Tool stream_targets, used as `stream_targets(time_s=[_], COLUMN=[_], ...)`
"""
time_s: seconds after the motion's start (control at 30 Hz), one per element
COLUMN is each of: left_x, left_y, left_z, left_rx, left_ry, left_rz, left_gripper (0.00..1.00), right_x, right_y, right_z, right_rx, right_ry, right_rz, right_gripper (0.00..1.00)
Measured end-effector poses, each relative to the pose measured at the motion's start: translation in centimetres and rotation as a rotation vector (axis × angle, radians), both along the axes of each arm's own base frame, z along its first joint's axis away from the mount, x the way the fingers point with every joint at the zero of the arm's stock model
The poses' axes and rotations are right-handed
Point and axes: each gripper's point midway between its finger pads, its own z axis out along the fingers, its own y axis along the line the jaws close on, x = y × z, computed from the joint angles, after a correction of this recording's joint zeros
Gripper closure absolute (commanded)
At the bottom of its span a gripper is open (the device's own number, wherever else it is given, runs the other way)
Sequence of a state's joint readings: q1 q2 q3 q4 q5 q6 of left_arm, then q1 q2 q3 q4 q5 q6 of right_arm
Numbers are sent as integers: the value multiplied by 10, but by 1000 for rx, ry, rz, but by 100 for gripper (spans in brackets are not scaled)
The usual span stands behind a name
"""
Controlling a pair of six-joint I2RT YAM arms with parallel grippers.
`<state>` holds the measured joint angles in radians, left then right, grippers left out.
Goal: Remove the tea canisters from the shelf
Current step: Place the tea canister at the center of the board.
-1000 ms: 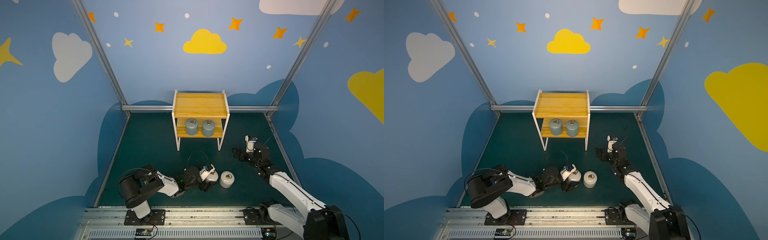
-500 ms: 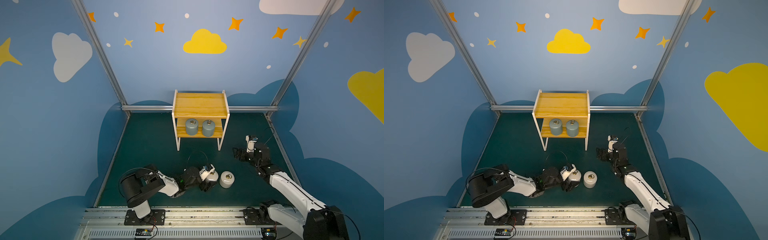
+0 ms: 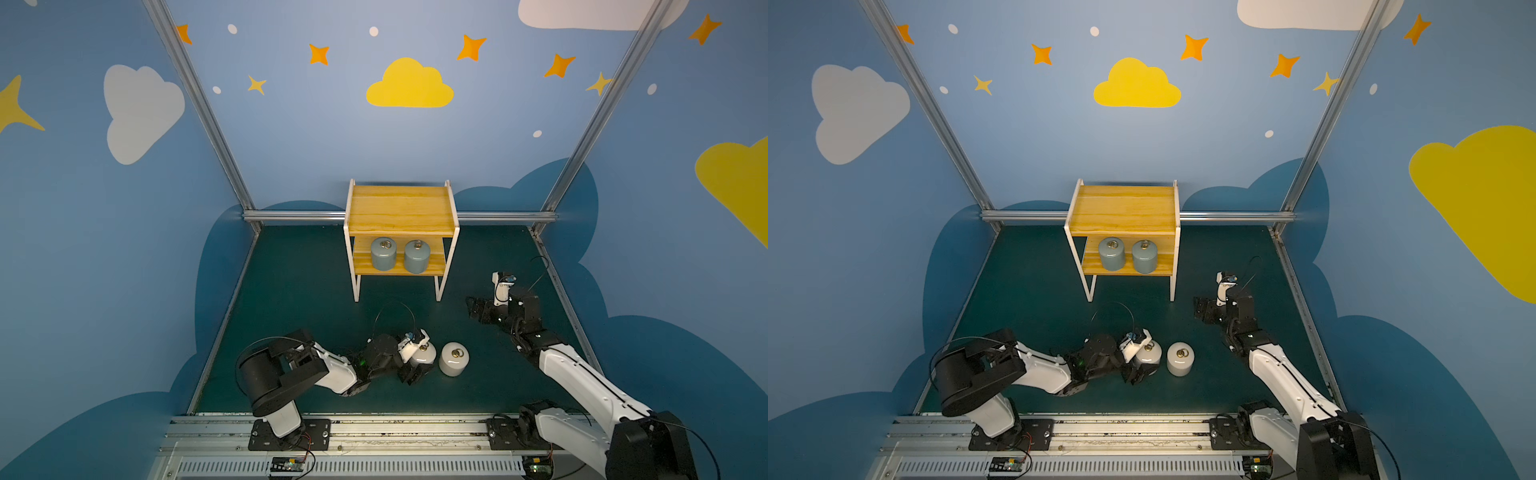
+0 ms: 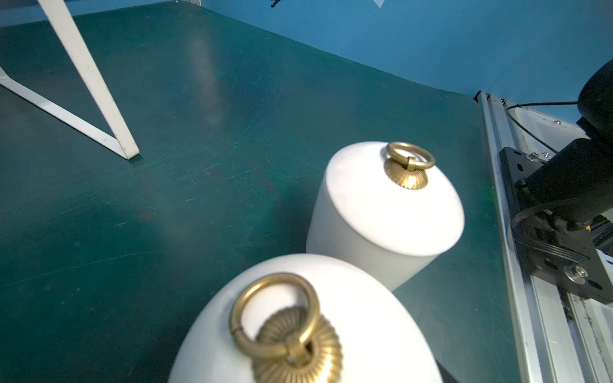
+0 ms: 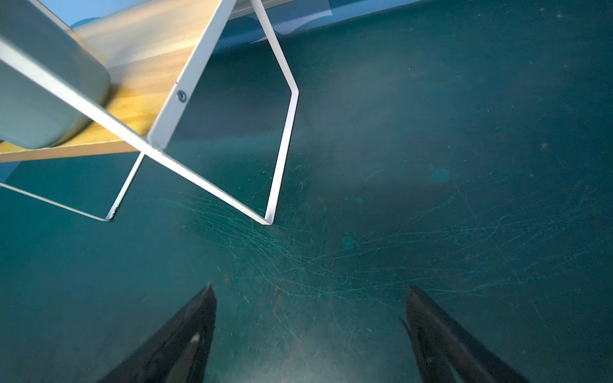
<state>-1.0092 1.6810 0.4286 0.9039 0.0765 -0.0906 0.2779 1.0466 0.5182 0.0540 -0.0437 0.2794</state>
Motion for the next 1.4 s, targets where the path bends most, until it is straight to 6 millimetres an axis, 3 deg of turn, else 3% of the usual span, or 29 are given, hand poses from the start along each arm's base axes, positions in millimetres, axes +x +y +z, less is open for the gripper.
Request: stream_targets(time_s=[0.7,1.17,1.27,1.4], left_x=[-3,-4,-4,-1], left_y=[-1,1,1,0], left_z=[1,19,29,57], left_rx=[0,-10,-14,-43], left_ry=[1,-21,-31,-74], left_rz=[-9,-11,-12,-10], left_gripper=[12,6,6,6], right_x=[1,1,-1,-6], right_y=[-3,-3,-1,4], right_z=[0,0,1,4], right_rx=[1,3,2,11], right_ry=[-1,-1,-2,-1], right_rz=[-8,-6,9,47], right_gripper=[9,9,9,9])
